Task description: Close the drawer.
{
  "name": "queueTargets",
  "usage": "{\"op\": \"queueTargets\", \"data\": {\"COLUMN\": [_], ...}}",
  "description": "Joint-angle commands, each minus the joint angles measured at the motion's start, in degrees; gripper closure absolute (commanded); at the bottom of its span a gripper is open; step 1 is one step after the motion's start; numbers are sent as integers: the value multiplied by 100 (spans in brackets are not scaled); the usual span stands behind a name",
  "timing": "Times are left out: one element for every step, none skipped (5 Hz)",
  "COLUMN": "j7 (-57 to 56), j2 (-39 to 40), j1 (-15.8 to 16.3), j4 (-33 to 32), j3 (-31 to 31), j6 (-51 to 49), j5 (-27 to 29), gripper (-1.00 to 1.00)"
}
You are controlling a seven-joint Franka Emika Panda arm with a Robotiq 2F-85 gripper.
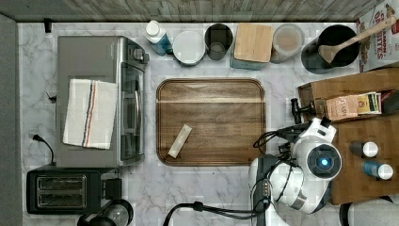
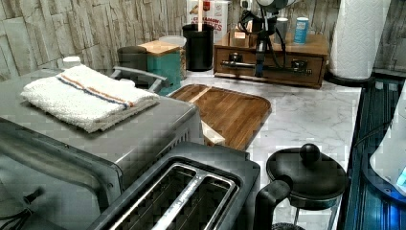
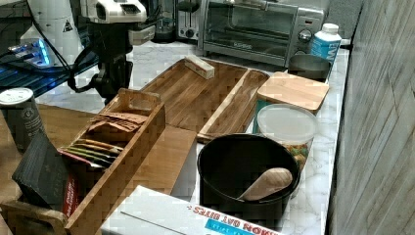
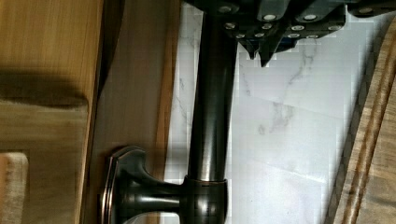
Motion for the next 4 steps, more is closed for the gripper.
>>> {"op": "queueTargets", "data": {"j7": [252,224,227,225], "j2": [-245,-241,-242,-241], "j1": [-404,-247,-252,-250], "j4": [852,850,851,851], "j3": [-144,-300,-294,-296], "j6": [369,374,372,372], "j5": [-113,-76,-77,-77], "gripper": [100,100,100,100]}}
